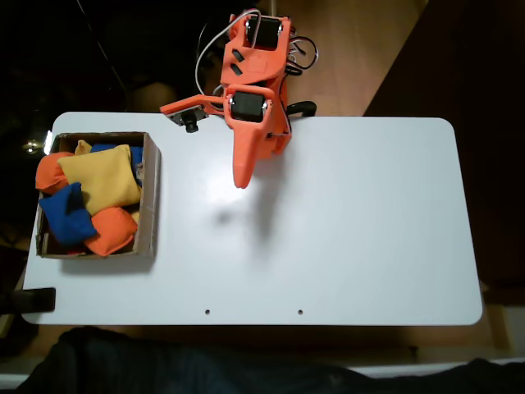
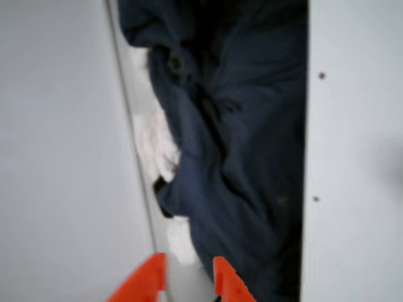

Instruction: Grasp a bag and put it in the box.

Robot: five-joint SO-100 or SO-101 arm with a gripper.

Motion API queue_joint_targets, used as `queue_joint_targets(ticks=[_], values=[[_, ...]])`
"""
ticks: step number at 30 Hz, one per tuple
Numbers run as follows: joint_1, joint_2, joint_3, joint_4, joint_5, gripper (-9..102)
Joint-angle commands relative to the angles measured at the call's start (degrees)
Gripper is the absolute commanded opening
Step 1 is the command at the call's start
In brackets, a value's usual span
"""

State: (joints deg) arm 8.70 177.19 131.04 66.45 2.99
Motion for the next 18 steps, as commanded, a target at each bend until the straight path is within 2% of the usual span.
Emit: queue_joint_targets(ticks=[1, 18], values=[[-0.9, 1.5, 2.3, -0.1, 0.2, 0], [-4.4, 7.8, 15.9, 0.0, -0.4, 0]])
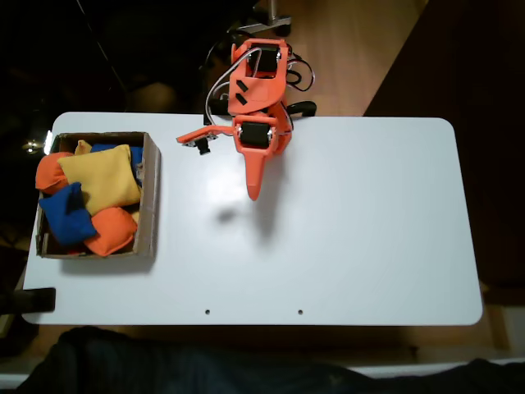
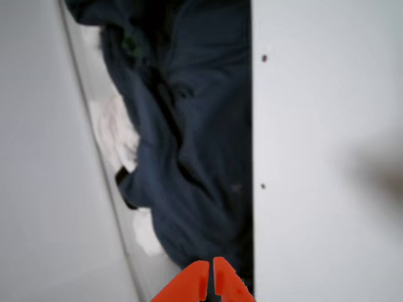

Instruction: Grasp a bag and put it in the box.

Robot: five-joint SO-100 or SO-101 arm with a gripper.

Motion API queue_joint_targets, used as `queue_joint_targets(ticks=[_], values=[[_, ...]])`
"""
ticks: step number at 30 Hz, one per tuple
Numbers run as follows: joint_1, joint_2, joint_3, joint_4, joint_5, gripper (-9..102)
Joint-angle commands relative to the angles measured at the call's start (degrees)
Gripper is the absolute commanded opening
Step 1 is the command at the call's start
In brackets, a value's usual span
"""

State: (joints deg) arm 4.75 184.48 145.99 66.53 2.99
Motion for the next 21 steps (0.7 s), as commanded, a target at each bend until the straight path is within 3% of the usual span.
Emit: queue_joint_targets(ticks=[1, 21], values=[[-0.7, 0.9, 1.8, -0.1, -0.4, 0], [-3.0, 4.4, 17.2, -0.4, -2.5, 0]])
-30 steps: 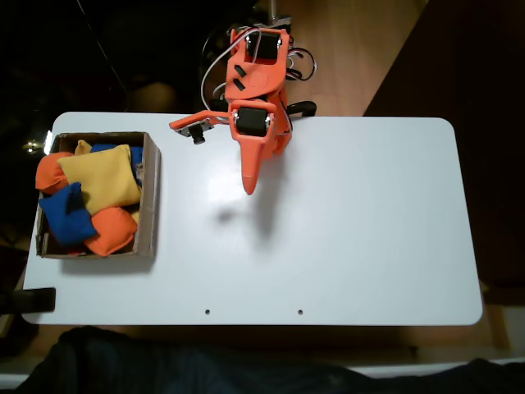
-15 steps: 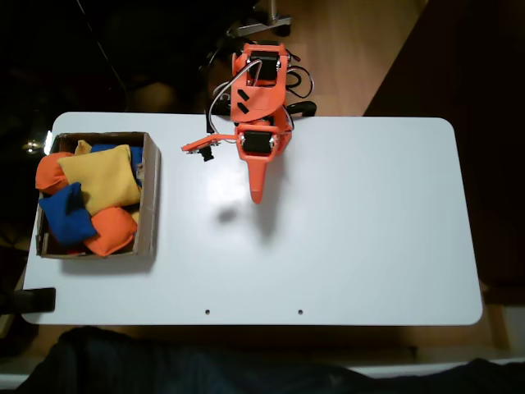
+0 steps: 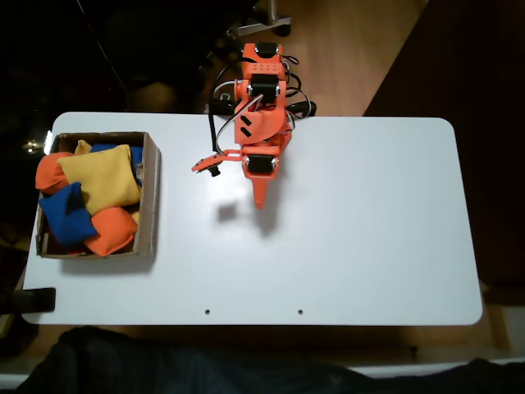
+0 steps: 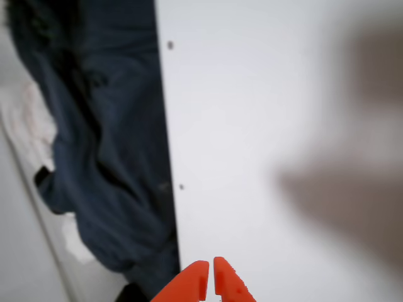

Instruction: Grasp a bag and put it in the box.

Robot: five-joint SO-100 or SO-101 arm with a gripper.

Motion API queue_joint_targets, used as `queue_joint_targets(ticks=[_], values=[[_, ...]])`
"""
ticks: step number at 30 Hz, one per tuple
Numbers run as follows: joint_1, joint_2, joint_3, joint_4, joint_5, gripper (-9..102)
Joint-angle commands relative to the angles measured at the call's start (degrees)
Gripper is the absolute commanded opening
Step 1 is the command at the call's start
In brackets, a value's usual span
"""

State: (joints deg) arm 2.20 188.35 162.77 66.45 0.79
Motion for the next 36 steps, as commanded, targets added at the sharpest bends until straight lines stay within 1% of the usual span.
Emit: queue_joint_targets(ticks=[1, 15, 36], values=[[-0.5, 0.5, 1.0, -0.4, -0.3, 0], [-1.1, 0.5, 6.8, 3.5, -0.4, 0], [-0.9, 0.5, 5.2, 10.5, -0.7, 0]])
